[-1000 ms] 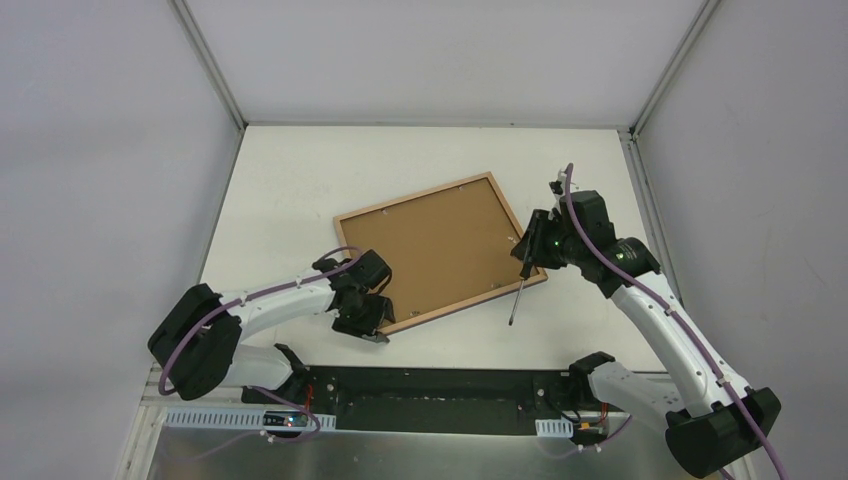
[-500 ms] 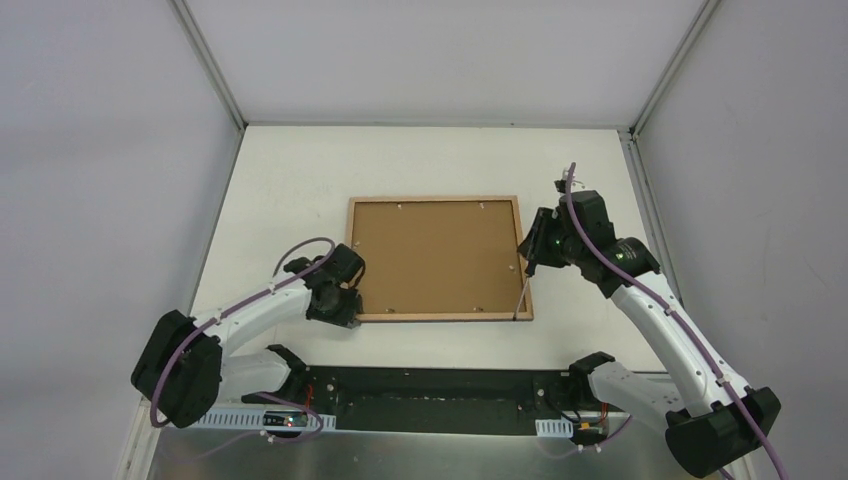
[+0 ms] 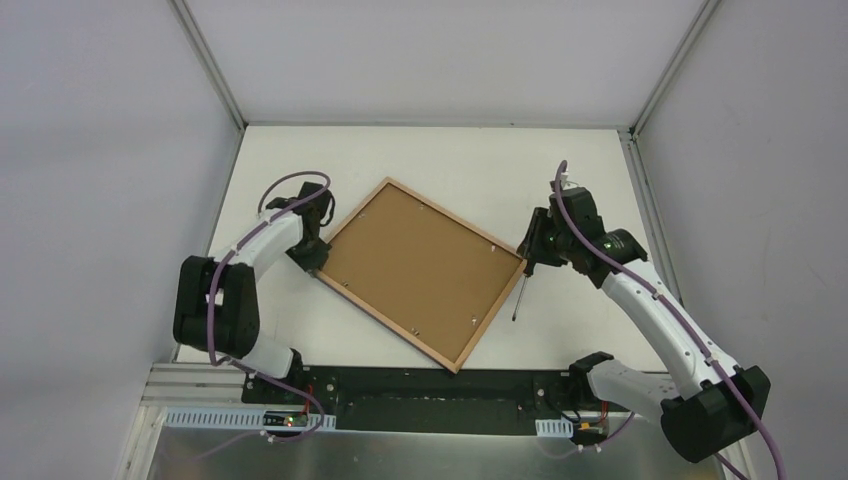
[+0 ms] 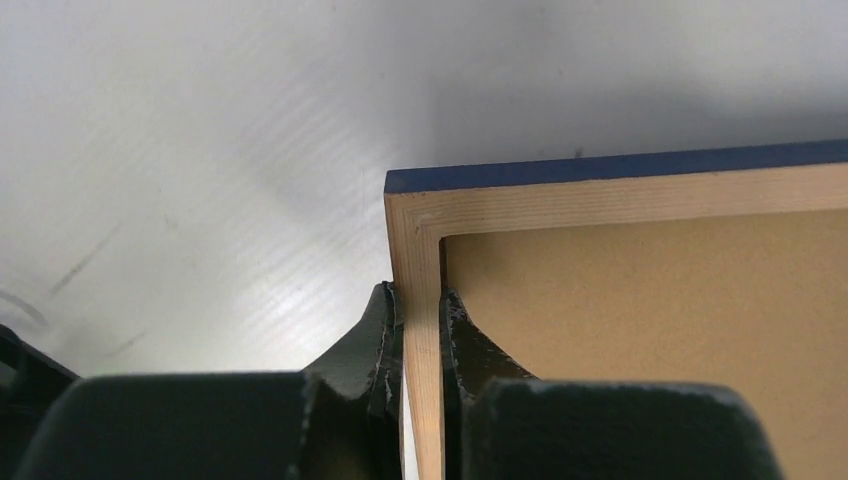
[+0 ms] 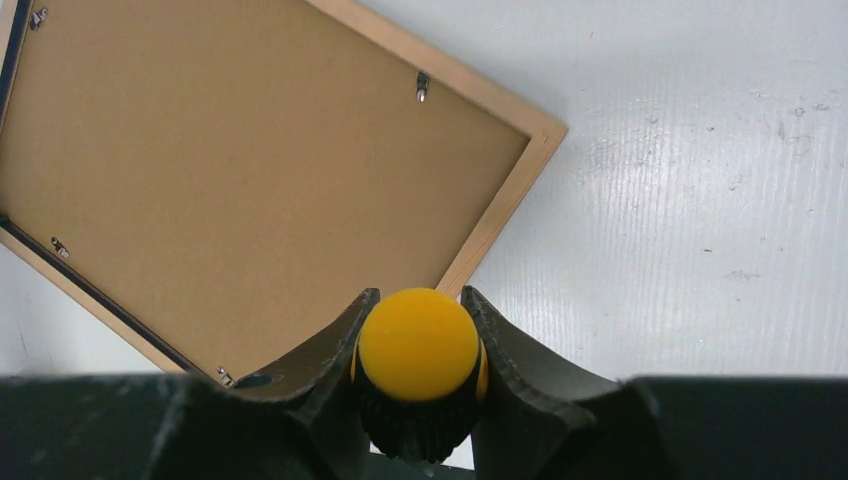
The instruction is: Take the photo out of the frame
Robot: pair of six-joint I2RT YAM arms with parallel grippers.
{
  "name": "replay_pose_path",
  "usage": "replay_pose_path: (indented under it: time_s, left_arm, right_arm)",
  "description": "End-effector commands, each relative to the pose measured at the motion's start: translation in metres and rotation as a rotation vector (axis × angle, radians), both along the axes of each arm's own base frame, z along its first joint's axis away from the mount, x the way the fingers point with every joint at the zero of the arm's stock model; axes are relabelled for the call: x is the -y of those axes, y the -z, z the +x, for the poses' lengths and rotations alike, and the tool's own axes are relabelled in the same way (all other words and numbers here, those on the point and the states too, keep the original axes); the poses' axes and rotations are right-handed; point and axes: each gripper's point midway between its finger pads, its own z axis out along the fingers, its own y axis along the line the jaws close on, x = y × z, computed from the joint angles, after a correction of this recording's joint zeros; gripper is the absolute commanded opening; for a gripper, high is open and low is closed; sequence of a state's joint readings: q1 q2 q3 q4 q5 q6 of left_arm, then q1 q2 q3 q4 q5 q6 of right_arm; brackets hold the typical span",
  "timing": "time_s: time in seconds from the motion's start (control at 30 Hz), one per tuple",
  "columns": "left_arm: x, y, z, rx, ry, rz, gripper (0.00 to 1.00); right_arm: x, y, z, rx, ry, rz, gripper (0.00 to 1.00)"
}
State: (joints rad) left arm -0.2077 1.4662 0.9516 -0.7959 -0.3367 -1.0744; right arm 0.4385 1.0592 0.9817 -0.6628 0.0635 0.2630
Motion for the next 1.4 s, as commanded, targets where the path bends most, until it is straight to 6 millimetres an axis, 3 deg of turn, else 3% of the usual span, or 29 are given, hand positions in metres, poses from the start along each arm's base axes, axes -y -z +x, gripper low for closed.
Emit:
replay_pose_path:
  time_s: [0.0, 0.07, 0.1, 0.23, 0.33, 0.47, 0.67, 0.83, 0.97, 1.17, 1.37]
  left_arm:
    - [-0.026, 0.004, -0.007, -0.19, 0.144, 0.03, 0.0]
    - [-0.022, 0.011, -0.003, -0.21, 0.11, -0.04, 0.03]
    - [-0.02, 0.013, 0.0, -0.214, 0.095, -0.064, 0.1]
    - [-0.009, 0.012, 0.01, -0.191, 0.056, -0.133, 0.58]
    - [0.003, 0.004, 0.01, -0.129, 0.028, -0.203, 0.79]
    - [0.037, -0.008, -0.002, -0.039, 0.045, -0.395, 0.87]
    - [0.083, -0.026, -0.03, 0.089, 0.052, -0.623, 0.87]
    - [0.124, -0.035, -0.055, 0.123, 0.114, -0.644, 0.86]
    - [0.144, -0.014, -0.079, 0.094, 0.05, -0.63, 0.82]
    - [0.155, 0.012, -0.085, 0.128, 0.018, -0.611, 0.71]
    - [0.156, 0.039, -0.094, 0.081, 0.001, -0.566, 0.46]
  right_arm:
    - [-0.005, -0.017, 0.009, 0.046, 0.016, 0.029, 0.0]
    - [-0.004, -0.017, 0.008, 0.043, 0.017, 0.028, 0.0]
    - [-0.004, -0.017, 0.007, 0.043, 0.016, 0.028, 0.0]
    - [-0.007, -0.018, 0.005, 0.033, 0.002, 0.036, 0.0]
    - [-0.009, -0.021, 0.004, 0.026, -0.02, 0.036, 0.0]
    - [-0.01, -0.023, 0.005, 0.033, -0.036, 0.019, 0.0]
    - [-0.017, -0.018, 0.003, 0.031, -0.051, 0.046, 0.0]
    - [-0.019, -0.013, 0.002, 0.029, -0.058, 0.05, 0.0]
    - [-0.021, -0.013, 0.001, 0.024, -0.056, 0.063, 0.0]
    - [-0.023, -0.011, -0.002, 0.015, -0.057, 0.07, 0.0]
    - [-0.026, -0.005, -0.001, 0.0, -0.053, 0.074, 0.0]
